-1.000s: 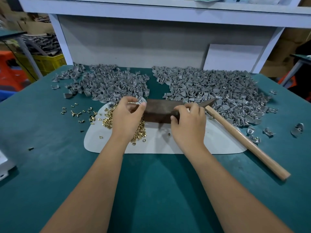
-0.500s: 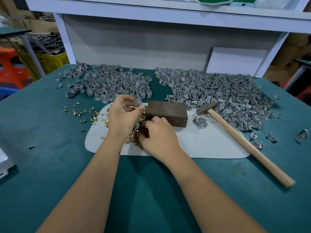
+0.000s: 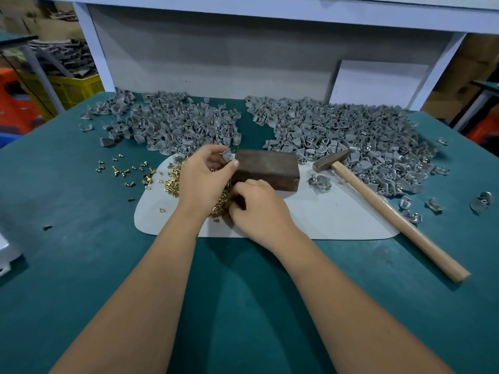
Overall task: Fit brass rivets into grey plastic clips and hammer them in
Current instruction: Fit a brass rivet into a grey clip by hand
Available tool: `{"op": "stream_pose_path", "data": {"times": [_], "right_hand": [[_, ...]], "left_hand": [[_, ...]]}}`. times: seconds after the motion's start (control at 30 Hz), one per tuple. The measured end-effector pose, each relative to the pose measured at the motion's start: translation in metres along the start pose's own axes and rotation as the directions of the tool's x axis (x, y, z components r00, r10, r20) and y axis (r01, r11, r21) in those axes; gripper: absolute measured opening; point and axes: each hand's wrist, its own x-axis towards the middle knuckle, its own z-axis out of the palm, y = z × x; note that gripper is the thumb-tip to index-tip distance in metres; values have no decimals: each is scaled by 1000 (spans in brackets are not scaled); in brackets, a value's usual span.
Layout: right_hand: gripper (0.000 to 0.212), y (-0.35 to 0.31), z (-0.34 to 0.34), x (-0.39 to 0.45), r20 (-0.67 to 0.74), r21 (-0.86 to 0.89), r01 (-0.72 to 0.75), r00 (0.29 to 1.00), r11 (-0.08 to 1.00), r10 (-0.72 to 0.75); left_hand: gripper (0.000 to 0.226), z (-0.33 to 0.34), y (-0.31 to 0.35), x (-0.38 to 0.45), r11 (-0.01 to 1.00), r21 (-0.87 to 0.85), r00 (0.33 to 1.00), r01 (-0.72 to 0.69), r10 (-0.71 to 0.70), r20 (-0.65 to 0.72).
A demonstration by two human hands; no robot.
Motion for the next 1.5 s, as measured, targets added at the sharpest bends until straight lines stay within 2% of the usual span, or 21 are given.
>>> {"op": "stream_pose_path", "data": {"times": [0.1,0.27,0.57,0.77,0.9,1.0,1.13,1.33,1.5], "right_hand": [[24,-2,2,0,33,-54,34,999,998,-32],[4,-5,2,1,63,55,31,997,998,-34],[5,-5,2,-1,4,122,-2,1000,993,2],[10,-3,1,-1,-163,240,-38,984,970,79],[18,-1,-2,2,-271,357,3,957,934,101],[20,0,-6,2,-373,390,52,922,920,106],[19,5,-13,4,-497,370,32,851,929,169],[19,25,-23,7,-535,394,-91,787,915,308],[21,31,-26,11,-541,398,-95,779,913,317]], "left_hand": [[28,1,-1,0,1000,12,1000,13,-13,-1],[26,3,0,-1,998,68,1000,13,-12,-20],[28,5,4,-3,998,60,999,20,-23,38],[28,5,8,-5,998,47,998,48,-50,35],[27,6,8,-6,997,55,999,47,-48,25],[28,6,11,-6,996,86,1000,13,-11,-23],[27,14,23,0,995,95,998,-2,9,-68],[30,37,27,8,935,354,999,-34,31,13],[32,37,16,2,867,490,996,-87,68,57]]}}
